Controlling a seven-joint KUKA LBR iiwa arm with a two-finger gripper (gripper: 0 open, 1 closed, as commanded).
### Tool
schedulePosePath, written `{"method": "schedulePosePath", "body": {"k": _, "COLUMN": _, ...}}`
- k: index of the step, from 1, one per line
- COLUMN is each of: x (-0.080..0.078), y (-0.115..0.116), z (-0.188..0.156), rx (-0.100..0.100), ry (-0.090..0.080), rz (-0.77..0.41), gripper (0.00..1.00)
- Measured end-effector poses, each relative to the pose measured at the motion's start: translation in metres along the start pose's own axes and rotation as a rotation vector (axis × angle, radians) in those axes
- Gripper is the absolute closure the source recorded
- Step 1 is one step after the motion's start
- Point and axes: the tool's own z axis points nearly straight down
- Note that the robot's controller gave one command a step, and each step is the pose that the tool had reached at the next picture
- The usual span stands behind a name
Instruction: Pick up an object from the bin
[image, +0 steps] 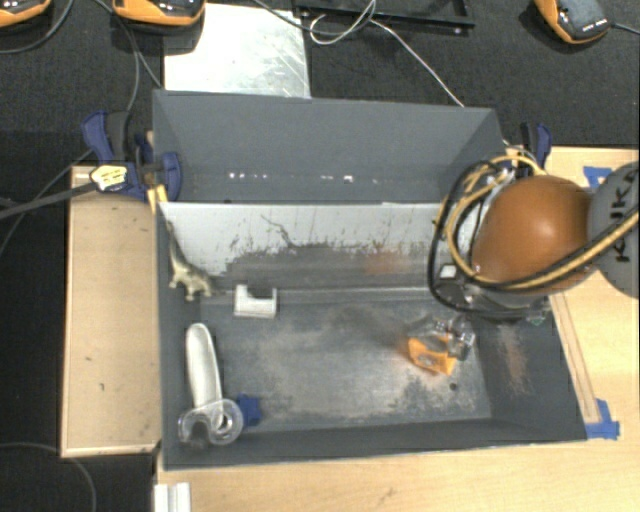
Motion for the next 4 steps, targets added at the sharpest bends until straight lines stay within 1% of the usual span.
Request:
{"method": "schedulePosePath", "body": {"k": 2, "x": 0.0, "y": 0.0, "z": -0.04, "rx": -0.002, "ry": 0.001, "rz": 0.002, "gripper": 1.0}}
{"method": "schedulePosePath", "body": {"k": 4, "x": -0.001, "y": -0.001, "z": -0.066, "rx": 0.002, "ry": 0.0, "rz": 0.004, "gripper": 1.0}}
